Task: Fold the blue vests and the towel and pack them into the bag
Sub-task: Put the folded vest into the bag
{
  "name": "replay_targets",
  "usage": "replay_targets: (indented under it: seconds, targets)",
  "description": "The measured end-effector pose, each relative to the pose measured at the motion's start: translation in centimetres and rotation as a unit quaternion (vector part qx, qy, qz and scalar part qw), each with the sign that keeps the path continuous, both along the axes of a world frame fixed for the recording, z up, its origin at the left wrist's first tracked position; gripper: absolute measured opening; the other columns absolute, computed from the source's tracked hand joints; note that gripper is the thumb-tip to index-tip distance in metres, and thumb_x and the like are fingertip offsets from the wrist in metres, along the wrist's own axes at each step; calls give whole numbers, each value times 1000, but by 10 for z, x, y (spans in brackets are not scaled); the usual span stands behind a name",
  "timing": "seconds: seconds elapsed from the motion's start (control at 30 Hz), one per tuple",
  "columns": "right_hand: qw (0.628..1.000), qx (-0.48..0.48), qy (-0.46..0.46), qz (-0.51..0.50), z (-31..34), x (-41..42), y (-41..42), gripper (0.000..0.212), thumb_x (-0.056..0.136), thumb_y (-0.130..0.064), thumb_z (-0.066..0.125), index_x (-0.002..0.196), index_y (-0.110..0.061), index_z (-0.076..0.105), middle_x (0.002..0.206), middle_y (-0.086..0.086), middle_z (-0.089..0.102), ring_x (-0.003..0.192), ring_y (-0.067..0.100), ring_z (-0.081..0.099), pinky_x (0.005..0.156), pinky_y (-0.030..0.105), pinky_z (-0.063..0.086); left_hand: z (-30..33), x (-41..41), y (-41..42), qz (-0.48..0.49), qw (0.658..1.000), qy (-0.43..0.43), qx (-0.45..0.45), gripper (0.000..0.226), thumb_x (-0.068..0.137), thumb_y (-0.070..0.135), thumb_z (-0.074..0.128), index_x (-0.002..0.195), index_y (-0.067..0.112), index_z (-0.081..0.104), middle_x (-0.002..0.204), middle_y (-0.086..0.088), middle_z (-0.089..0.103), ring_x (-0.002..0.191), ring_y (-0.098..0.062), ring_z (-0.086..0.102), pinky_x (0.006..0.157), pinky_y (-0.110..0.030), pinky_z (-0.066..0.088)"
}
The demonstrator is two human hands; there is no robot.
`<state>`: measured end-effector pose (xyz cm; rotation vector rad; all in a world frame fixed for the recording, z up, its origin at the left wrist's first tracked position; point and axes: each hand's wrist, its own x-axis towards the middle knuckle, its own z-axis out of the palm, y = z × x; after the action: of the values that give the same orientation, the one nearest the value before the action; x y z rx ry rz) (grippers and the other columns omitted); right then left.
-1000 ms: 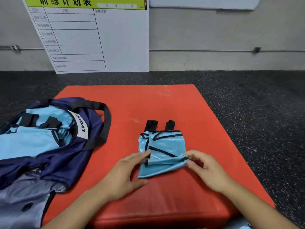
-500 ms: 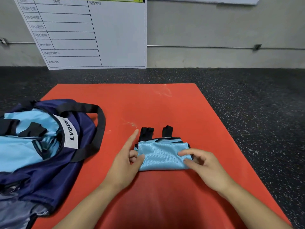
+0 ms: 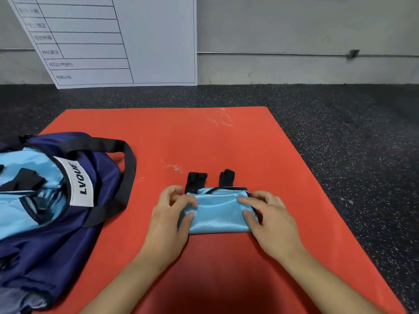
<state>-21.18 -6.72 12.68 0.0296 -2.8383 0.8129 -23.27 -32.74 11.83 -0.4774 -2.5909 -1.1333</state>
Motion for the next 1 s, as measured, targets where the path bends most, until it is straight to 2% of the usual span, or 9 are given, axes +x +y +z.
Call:
replay_targets:
  seconds: [0.13, 0.23, 0.37, 0.53, 0.6, 0.7, 0.83, 0.9, 1.0]
  targets:
    - [999, 22, -28, 10, 0, -3, 2, 35, 101, -34, 57, 132, -49, 61, 150, -12, 50, 143, 10, 35, 107, 31, 27, -5, -5, -8, 3, 995, -67, -69, 26, 94, 25, 64, 105, 48, 60, 148, 4, 45, 148, -24, 29, 114, -39, 23]
    - [998, -33, -32, 34, 4, -5, 3, 35, 99, -25, 62, 130, -43, 65, 139, -17, 59, 138, 6, 44, 106, 24, 28, -5, -7, -8, -12, 995, -82, -57, 17, 94, 37, 54, 107, 47, 60, 138, 17, 57, 151, -13, 25, 117, -33, 20]
    - [989, -144, -16, 16, 10, -7, 7, 40, 90, -14, 72, 119, -41, 72, 104, -27, 69, 91, -5, 60, 88, 19, 43, 2, -4, -2, -29, 994, -95, 39, 21, 94, 16, 69, 103, 35, 70, 111, 32, 66, 128, 10, 49, 106, -11, 35]
    - [967, -252, -5, 19, 14, -9, 6, 48, 86, -4, 74, 114, -42, 73, 79, -11, 68, 58, 8, 38, 60, 29, 43, 16, -5, -5, -21, 976, -161, 143, 37, 85, 5, 78, 107, 34, 74, 97, 29, 69, 73, 2, 59, 78, -23, 51]
    - [957, -289, -15, 31, 16, -4, 5, 49, 87, -1, 74, 114, -42, 73, 71, -14, 62, 57, 8, 32, 55, 24, 33, 22, -3, -12, -26, 972, -166, 163, 41, 84, 2, 78, 110, 33, 75, 112, 24, 70, 89, -5, 69, 88, -30, 57]
    - [946, -321, -22, 47, 30, 7, -3, 52, 88, -1, 73, 115, -46, 71, 75, 8, 65, 60, 13, 34, 58, 29, 31, 37, 10, -24, -47, 970, -160, 174, 47, 83, -3, 76, 116, 31, 74, 131, 18, 63, 117, -2, 64, 104, -29, 51]
    - [945, -318, 4, 81, 61, 11, -39, 55, 87, 1, 74, 113, -48, 71, 63, 2, 51, 56, 10, 32, 51, 26, 27, 66, 32, -58, -22, 982, -95, 164, 52, 82, -1, 76, 115, 38, 71, 130, 21, 61, 120, 3, 59, 101, -18, 48]
    - [947, -303, 21, 108, 76, 7, -70, 53, 86, 0, 74, 113, -46, 72, 69, 6, 60, 58, 10, 37, 55, 27, 33, 81, 40, -87, -1, 985, -68, 159, 50, 84, 1, 76, 117, 39, 71, 129, 24, 61, 122, 5, 57, 101, -16, 46]
    - [939, -308, 42, 145, 98, -5, -125, 53, 85, 5, 72, 114, -39, 73, 92, -21, 74, 64, 2, 54, 63, 17, 43, 104, 47, -138, 36, 985, -41, 161, 49, 85, 1, 76, 118, 36, 72, 125, 32, 61, 116, 7, 59, 99, -14, 45]
